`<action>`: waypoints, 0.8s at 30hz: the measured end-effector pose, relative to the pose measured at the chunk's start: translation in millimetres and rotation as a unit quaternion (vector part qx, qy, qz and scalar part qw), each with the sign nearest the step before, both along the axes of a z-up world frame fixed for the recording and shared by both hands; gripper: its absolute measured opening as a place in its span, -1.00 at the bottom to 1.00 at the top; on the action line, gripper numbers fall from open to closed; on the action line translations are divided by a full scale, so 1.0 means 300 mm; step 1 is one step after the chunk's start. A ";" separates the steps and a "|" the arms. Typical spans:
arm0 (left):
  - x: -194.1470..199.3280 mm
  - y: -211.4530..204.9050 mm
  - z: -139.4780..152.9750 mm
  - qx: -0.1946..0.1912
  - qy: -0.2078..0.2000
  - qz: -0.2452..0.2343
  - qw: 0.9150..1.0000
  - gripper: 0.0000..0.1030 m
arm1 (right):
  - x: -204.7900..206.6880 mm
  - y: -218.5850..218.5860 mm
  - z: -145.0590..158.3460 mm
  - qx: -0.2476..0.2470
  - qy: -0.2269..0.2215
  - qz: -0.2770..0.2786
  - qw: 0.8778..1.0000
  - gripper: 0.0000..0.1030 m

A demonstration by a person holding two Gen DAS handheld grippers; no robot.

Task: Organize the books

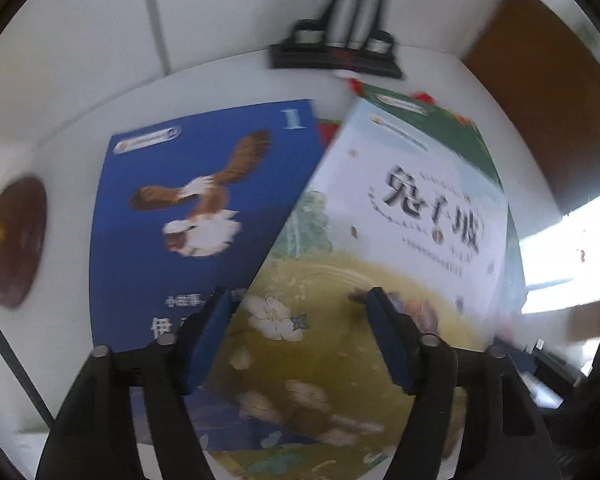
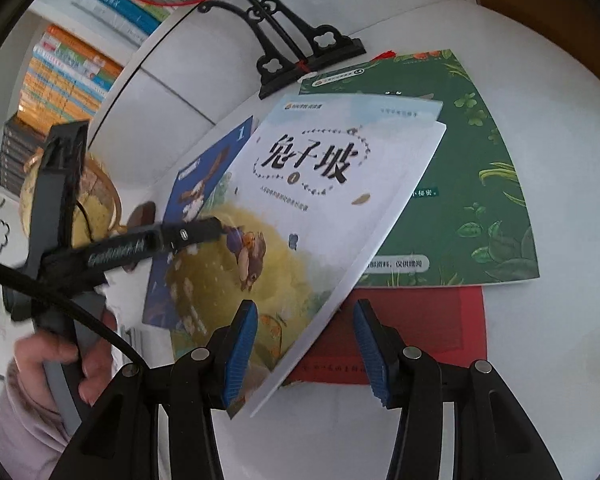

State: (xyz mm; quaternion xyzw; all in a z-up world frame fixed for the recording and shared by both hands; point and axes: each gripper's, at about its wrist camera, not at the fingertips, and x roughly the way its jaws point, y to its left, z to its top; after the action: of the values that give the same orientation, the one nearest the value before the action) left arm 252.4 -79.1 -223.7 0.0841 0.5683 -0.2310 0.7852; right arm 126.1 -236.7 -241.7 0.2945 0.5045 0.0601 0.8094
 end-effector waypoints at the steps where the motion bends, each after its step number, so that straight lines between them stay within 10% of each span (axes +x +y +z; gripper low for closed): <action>1: -0.015 -0.008 0.003 0.003 -0.006 -0.005 1.000 0.22 | 0.004 -0.002 -0.002 0.005 -0.001 0.000 1.000 0.01; 24: -0.334 0.249 -0.031 -0.042 0.075 0.123 0.989 0.00 | -0.076 -0.006 -0.013 0.079 0.014 0.060 0.995 0.02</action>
State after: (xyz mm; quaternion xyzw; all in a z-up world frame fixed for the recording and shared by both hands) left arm 152.1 -4.5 -232.9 -0.0372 0.6214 -0.1623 0.7656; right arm 103.3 -238.4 -245.6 0.3275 0.5260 0.1445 0.7715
